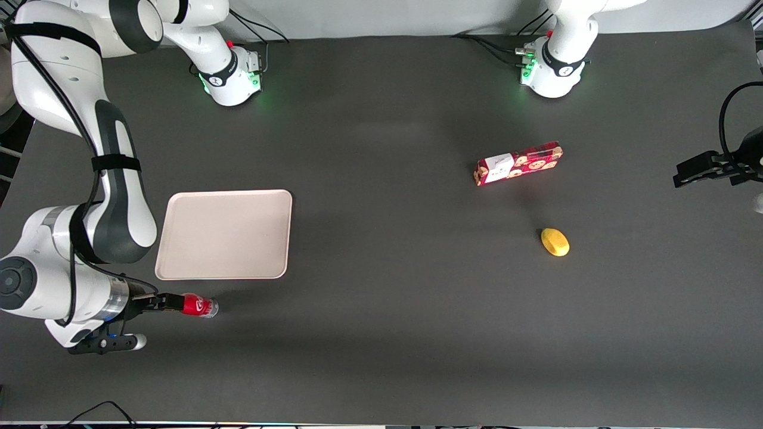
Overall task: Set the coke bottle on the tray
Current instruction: 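Close the right gripper around the bottle's neck below the cap, then lift the bottle and carry it onto the white tray's corner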
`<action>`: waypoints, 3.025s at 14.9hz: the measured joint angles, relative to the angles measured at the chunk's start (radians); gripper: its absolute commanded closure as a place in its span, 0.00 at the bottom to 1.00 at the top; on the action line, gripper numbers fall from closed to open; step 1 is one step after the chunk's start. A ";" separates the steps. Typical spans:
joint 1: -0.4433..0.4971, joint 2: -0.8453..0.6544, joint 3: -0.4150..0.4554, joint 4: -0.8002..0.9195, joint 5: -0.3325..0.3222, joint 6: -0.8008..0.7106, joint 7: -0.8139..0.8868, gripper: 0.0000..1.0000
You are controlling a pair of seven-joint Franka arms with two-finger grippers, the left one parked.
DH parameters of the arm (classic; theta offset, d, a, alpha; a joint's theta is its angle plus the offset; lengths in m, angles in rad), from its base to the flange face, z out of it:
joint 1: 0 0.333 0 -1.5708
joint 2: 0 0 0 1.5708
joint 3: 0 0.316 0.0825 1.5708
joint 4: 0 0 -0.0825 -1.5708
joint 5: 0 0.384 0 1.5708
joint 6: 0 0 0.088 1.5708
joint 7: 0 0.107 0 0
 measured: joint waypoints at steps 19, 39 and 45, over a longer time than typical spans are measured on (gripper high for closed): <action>-0.005 0.021 0.002 -0.091 0.013 0.080 0.000 0.26; -0.010 -0.250 0.006 -0.268 0.016 -0.007 0.018 1.00; -0.027 -0.505 -0.044 -0.690 0.016 0.180 -0.098 1.00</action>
